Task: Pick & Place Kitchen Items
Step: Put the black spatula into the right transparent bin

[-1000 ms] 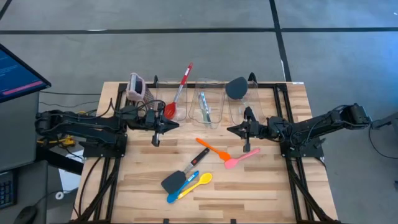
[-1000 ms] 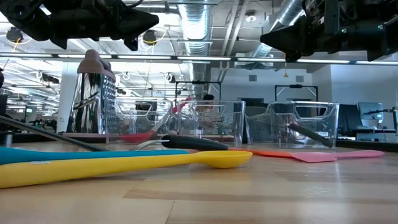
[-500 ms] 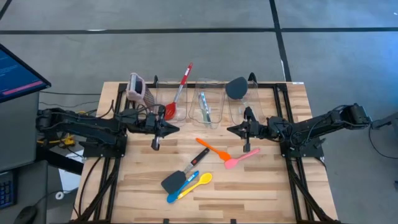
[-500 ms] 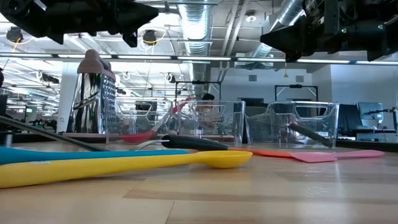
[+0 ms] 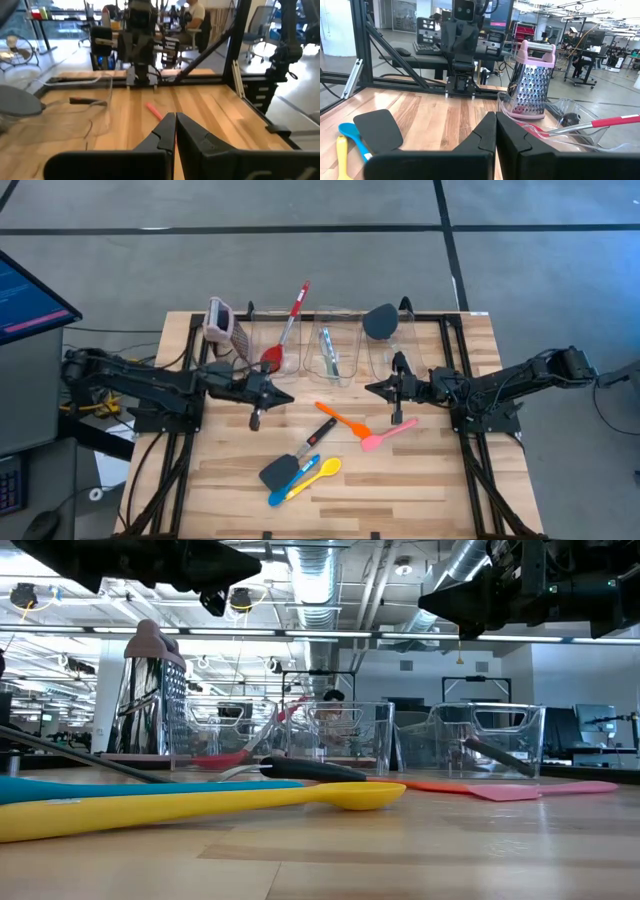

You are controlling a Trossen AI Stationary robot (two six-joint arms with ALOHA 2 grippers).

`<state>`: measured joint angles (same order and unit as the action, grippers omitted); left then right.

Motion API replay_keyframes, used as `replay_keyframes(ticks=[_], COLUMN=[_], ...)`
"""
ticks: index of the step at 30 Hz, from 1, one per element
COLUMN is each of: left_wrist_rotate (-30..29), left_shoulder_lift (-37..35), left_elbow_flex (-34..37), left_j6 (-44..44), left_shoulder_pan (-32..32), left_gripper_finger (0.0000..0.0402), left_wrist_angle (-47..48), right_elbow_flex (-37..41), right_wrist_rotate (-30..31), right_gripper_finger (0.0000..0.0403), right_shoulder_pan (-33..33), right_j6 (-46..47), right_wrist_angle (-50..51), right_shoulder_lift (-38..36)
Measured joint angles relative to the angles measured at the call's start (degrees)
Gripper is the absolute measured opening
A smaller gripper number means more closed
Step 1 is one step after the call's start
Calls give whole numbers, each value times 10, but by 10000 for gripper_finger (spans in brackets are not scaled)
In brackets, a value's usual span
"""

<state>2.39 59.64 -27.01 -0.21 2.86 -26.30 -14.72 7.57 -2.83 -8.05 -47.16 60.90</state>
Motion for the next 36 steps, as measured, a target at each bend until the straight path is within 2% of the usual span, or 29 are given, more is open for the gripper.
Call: replay_keyframes(ticks=[7, 14, 26, 36], left_wrist_rotate=[-31, -123, -129, -125], left_shoulder_lift=[51, 94, 178, 246], left_elbow_flex=[-58, -142, -251, -308], left_j6=[0, -10, -74, -79], left_shoulder_pan=[37, 45, 55, 98], left_gripper_finger=[2, 2, 2, 2], left_wrist_angle=[42, 185, 360, 379], right_elbow_flex=[0, 0, 0, 0], right_wrist_rotate=[0, 0, 0, 0], right_gripper_finger=[0, 0, 0, 0], right_shoulder_pan=[0, 0, 0, 0], right_j6=[0, 0, 0, 0], right_wrist_angle=[0, 0, 0, 2], right_shoulder_lift=[0, 0, 0, 0])
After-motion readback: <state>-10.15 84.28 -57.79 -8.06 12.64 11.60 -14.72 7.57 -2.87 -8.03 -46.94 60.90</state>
